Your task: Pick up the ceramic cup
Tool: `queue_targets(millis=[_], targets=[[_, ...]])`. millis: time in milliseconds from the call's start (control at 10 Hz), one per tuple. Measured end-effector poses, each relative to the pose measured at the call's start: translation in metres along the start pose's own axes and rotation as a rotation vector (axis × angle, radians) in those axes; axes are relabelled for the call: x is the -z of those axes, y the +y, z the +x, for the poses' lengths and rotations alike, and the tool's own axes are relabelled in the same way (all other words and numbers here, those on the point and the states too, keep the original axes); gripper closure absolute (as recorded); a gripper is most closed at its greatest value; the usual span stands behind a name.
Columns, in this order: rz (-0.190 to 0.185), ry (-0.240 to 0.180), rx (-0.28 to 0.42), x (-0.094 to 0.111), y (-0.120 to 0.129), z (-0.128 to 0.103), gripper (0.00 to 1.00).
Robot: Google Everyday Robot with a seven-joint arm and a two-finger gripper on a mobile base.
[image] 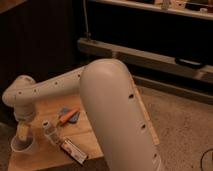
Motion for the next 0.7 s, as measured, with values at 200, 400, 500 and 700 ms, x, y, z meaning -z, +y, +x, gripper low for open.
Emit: queue_targets(millis=[200,400,500,700], targets=[[-0.016,0.004,0.007,-0.011,-0.003,0.0,0.2],[-0.027,0.019,0.022,-0.018,-0.002,-0.002,0.3],[-0.032,0.027,0.027,-0.02,-0.002,-0.001,0.42],[-0.045,0.017,0.037,-0.021,-0.002,-0.001,0.59]])
